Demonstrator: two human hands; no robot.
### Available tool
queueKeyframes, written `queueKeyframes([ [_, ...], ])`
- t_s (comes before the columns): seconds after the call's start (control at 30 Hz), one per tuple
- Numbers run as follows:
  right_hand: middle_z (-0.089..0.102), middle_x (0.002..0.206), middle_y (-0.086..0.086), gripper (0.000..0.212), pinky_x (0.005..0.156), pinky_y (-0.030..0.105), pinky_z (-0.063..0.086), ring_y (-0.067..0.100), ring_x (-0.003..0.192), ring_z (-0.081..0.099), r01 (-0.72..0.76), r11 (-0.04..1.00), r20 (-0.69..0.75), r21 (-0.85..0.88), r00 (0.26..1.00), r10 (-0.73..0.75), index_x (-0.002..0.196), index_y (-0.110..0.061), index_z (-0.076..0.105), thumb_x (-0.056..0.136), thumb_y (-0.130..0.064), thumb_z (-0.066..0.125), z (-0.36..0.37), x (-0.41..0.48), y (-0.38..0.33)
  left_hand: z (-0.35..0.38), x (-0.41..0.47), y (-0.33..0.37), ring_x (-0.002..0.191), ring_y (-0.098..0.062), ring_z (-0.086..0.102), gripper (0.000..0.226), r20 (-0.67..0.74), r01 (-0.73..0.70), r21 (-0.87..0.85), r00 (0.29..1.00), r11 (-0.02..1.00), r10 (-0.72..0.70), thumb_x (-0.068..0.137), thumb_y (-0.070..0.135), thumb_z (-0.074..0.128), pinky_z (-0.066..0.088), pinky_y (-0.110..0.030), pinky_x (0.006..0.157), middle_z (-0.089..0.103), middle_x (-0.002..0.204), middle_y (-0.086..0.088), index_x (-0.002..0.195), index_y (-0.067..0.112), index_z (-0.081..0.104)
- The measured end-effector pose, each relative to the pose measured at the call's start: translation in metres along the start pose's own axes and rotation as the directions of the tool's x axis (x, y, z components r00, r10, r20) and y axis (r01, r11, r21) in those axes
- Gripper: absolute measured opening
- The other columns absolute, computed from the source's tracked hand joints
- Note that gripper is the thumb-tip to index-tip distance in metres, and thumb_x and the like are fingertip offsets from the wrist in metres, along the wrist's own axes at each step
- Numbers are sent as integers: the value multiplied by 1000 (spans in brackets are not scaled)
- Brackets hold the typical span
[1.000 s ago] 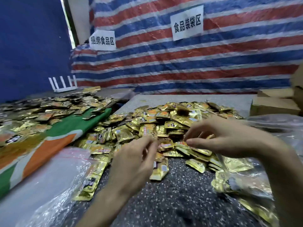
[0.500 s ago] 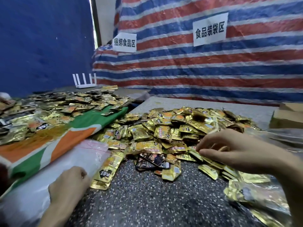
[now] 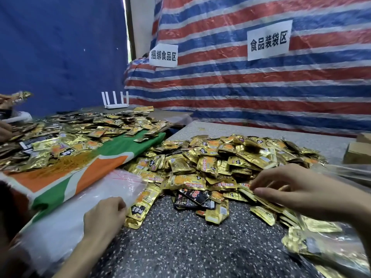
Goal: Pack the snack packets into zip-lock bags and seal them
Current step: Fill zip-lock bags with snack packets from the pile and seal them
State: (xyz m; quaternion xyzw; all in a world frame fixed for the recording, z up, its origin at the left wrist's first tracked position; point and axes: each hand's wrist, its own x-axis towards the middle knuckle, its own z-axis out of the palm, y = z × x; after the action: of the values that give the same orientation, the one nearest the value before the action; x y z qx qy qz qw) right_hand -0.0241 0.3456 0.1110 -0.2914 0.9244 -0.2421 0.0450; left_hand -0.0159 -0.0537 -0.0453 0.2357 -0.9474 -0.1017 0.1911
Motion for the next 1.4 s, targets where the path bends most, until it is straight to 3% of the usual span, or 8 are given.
queueKeyframes([
  [0.13, 68, 101, -34, 46, 87, 24, 56, -7, 97, 65, 9, 1000, 4, 8, 1000, -9, 104, -37, 70, 75, -66, 50, -1, -2, 1, 5, 3, 1, 91, -21, 64, 25, -80, 1, -165, 997, 986, -14, 87, 55, 64, 49, -35, 78, 67, 94, 11, 85, 30, 65],
  [0.23, 67, 102, -35, 45, 88, 23, 56, -8, 97, 65, 8, 1000, 9, 13, 1000, -8, 104, -38, 70, 75, -66, 50, -1, -3, 1, 7, 12, -6, 116, -23, 54, 49, 76, 63, 39, 995, 997, -66, 88, 65, 51, 43, -40, 92, 61, 127, 2, 116, 26, 62],
  [0.5, 69, 101, -32, 37, 89, 23, 55, -11, 96, 64, -10, 1000, 14, -15, 1000, 10, 105, -39, 69, 82, -61, 52, -2, -4, 1, -6, 19, -18, 87, -22, 67, 20, 74, 82, -22, 994, 996, -80, 93, 33, 58, 50, -32, 73, 74, 94, 10, 82, 28, 74],
  [0.63, 71, 103, -26, 24, 89, 22, 55, -11, 97, 64, -23, 999, 6, -32, 1000, 23, 107, -38, 69, 91, -51, 57, -2, -4, 2, -17, 35, -25, 45, -14, 42, 52, 291, 76, -42, 955, 996, -61, 90, 53, 64, 29, -28, 59, 36, 38, 10, 53, 18, 53],
  [0.73, 71, 103, -26, 22, 89, 21, 54, -12, 96, 63, -25, 998, 1, -50, 1000, 25, 108, -38, 69, 93, -48, 58, -3, -4, 3, -24, 44, -22, 46, -18, 28, 57, 380, 50, -20, 924, 999, -38, 99, 46, 54, 20, -32, 57, 26, 45, 7, 53, 21, 31],
  [0.93, 69, 102, -23, 24, 85, 15, 53, -14, 95, 60, -22, 998, -55, -54, 998, 19, 108, -37, 67, 92, -50, 55, -7, -3, 4, -59, 40, 29, 53, -22, 52, 40, 94, -32, -244, 994, 969, 56, 102, 35, 50, 40, -30, 60, 56, 55, 0, 68, 18, 62],
  [1.23, 58, 118, -23, 80, 87, 19, 55, -9, 106, 59, 7, 995, -226, 98, 974, 16, 141, -51, 33, 66, -73, 51, -10, -7, 6, -117, -12, 180, 83, -21, 72, 16, 62, -251, -890, 760, 380, 647, 89, -3, 67, 54, -24, 70, 77, 89, -3, 87, 10, 76],
  [1.4, 49, 128, -26, 30, 105, 24, 39, -11, 121, 44, 21, 999, -403, -41, 914, -36, 115, -44, 62, 85, -49, 62, -18, -11, 7, -117, -14, 218, 75, -23, 69, 23, 170, -122, -952, 547, 279, 820, 84, -18, 57, 54, -26, 69, 74, 86, -17, 84, 0, 70],
])
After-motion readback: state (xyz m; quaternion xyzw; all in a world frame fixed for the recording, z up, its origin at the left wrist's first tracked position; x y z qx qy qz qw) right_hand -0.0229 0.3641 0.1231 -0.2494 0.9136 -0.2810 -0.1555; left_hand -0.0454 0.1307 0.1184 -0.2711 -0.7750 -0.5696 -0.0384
